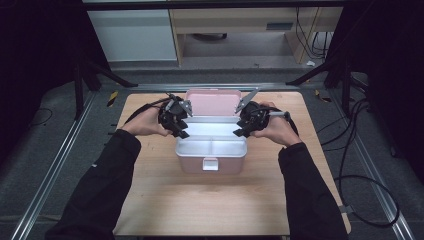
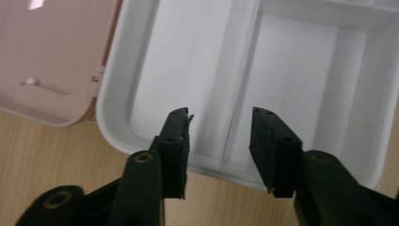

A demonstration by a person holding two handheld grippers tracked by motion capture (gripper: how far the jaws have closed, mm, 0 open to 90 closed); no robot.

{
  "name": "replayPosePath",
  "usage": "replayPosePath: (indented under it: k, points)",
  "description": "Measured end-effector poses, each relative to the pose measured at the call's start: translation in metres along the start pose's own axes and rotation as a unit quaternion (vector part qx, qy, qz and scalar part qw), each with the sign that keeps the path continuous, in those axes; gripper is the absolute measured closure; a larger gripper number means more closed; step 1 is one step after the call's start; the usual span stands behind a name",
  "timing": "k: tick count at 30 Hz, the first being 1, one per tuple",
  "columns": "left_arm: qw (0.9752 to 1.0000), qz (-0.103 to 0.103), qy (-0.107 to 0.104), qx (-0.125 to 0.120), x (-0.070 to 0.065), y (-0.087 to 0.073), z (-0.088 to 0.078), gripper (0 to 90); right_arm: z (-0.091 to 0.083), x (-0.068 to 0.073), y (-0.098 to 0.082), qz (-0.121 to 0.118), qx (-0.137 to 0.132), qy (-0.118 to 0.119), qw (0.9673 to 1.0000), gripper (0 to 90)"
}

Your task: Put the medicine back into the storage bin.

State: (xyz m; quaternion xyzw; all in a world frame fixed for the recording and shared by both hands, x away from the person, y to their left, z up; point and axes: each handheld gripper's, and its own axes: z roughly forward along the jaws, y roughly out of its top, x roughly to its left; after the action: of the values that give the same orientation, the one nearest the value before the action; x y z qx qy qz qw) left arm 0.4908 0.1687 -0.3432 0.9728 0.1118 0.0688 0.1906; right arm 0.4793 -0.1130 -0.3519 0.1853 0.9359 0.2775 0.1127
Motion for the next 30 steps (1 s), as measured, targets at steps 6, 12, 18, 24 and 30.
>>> replayPosePath:
  k: [6, 12, 18, 24, 30]
  points:
    - [0.9959, -0.056, 0.044, -0.055, -0.004, -0.018, -0.021, 48.8, -0.016, 0.006, -0.007, 0.043, -0.041, -0.038, 0.9975, 46.8]
    - [0.9848, -0.132, 0.077, -0.082, 0.000, -0.038, -0.024, 43.5, -0.026, 0.001, -0.014, 0.100, -0.063, -0.081, 0.9897, 43.7]
    - [0.9667, -0.187, 0.115, -0.132, 0.010, -0.047, -0.020, 40.1, -0.033, -0.010, -0.023, 0.167, -0.092, -0.105, 0.9761, 39.8]
    - [0.9502, -0.215, 0.134, -0.182, 0.021, -0.046, -0.014, 37.2, -0.029, -0.017, -0.031, 0.177, -0.093, -0.132, 0.9709, 34.9]
    - [0.9402, -0.238, 0.141, -0.199, 0.030, -0.044, -0.003, 34.3, -0.026, -0.023, -0.028, 0.186, -0.120, -0.159, 0.9622, 33.0]
